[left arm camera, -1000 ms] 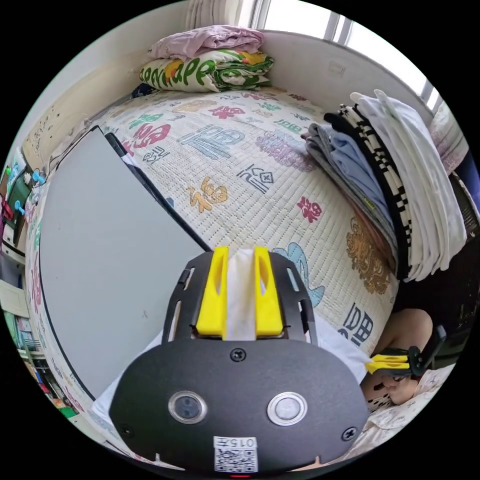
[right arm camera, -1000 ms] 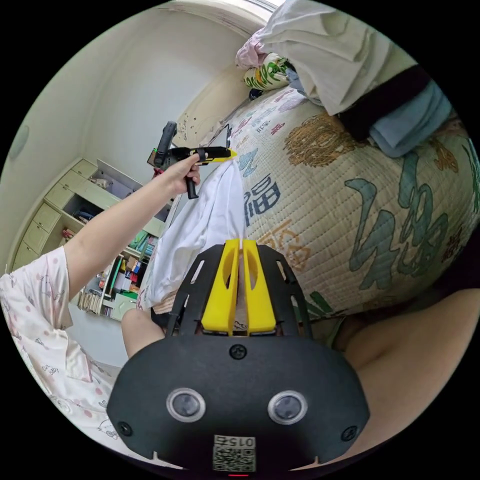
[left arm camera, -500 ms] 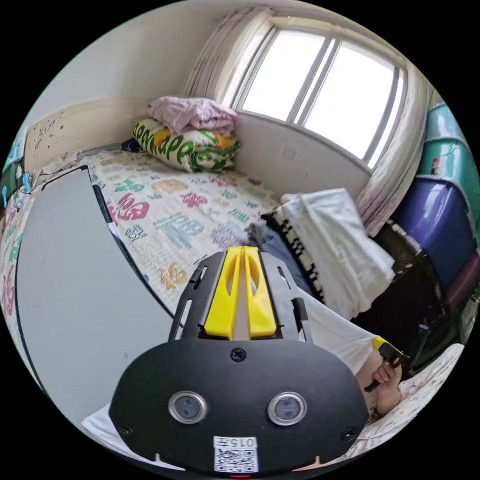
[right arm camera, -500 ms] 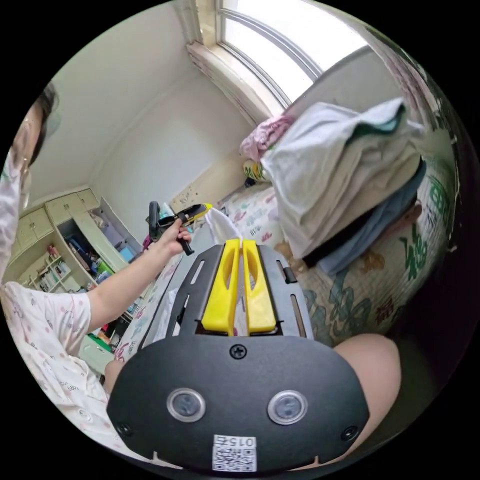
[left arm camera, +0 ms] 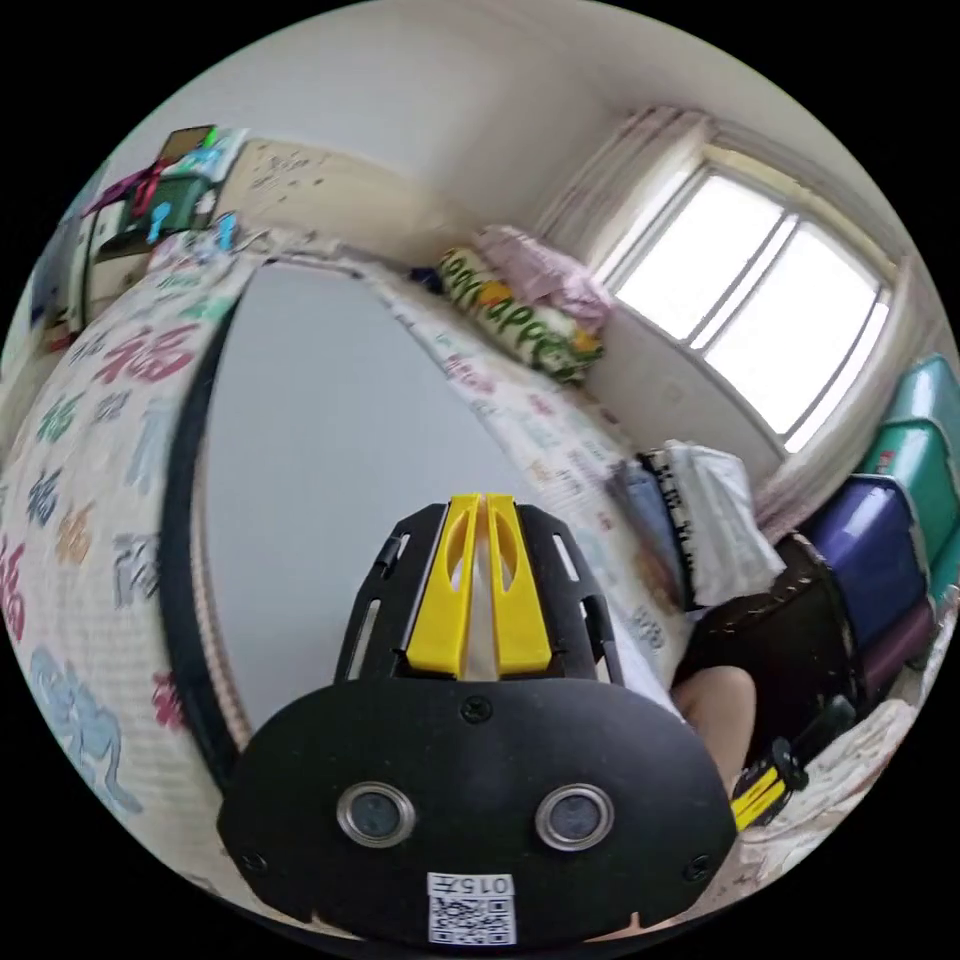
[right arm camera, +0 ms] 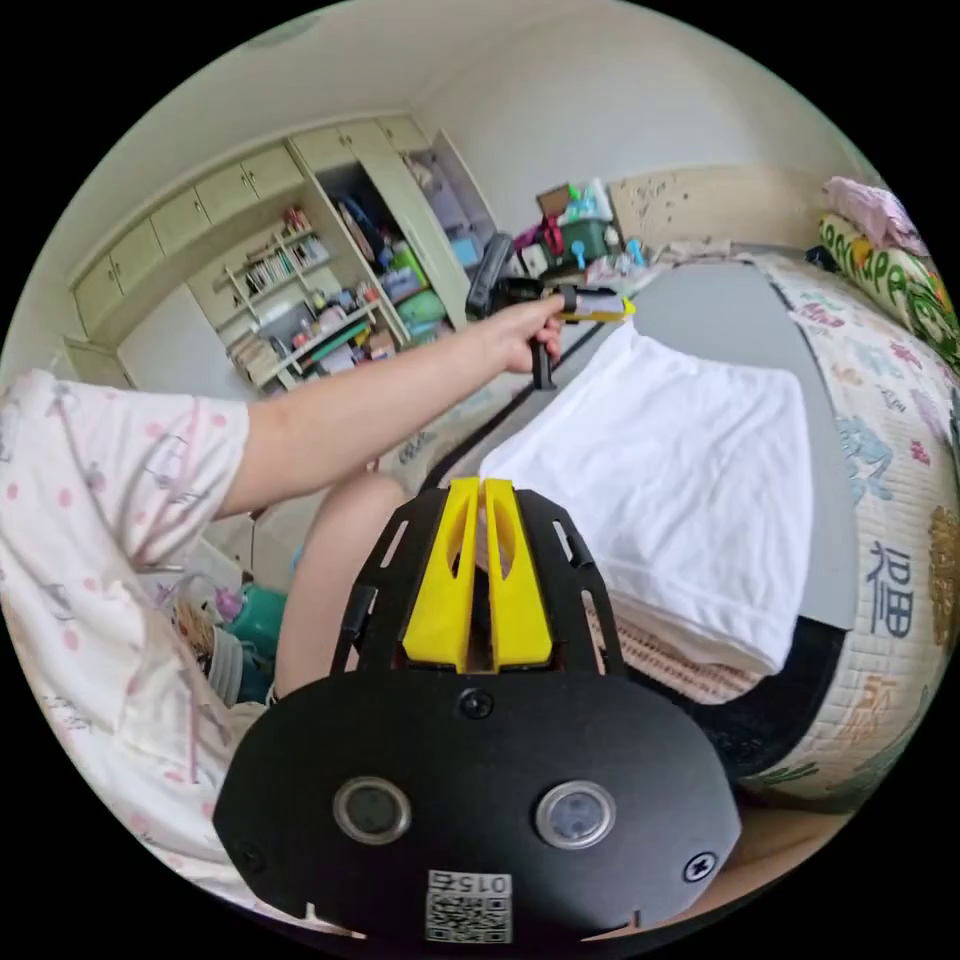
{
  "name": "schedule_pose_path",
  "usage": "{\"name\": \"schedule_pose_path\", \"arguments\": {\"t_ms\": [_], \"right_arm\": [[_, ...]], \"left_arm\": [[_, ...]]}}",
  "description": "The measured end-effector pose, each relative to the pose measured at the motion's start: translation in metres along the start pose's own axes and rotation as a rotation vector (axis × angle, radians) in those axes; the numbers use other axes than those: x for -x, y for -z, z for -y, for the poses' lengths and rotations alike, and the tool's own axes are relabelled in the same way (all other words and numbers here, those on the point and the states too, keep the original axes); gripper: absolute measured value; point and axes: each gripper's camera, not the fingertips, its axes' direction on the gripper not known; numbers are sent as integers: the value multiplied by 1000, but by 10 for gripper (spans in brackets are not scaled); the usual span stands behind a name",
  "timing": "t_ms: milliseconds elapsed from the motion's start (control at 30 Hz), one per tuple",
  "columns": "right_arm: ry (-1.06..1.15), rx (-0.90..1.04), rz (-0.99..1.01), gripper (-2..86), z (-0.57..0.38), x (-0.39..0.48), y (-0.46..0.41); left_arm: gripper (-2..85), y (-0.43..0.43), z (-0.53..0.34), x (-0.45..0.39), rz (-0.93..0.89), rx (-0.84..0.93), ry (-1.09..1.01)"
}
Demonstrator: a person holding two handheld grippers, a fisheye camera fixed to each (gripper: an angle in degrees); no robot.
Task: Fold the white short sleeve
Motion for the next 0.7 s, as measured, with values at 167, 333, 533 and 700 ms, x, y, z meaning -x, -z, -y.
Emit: {"name": "schedule_pose_path", "arguments": {"t_ms": [167,333,533,700], "right_arm": [[8,229,-41,1,-69,5,-135],[45,273,-64,2,-116,-8,-174],[59,339,-98,2,-164,-28,-227],[107,395,-95,-3,-205,-46,-270]], "left_arm": [[69,7,-82,63,24,-41,82],[82,-30,-127,75,7,43,57],[25,-91,-141,56,24,176,8],[-1,-109,-165,34,93,163,-70]]}}
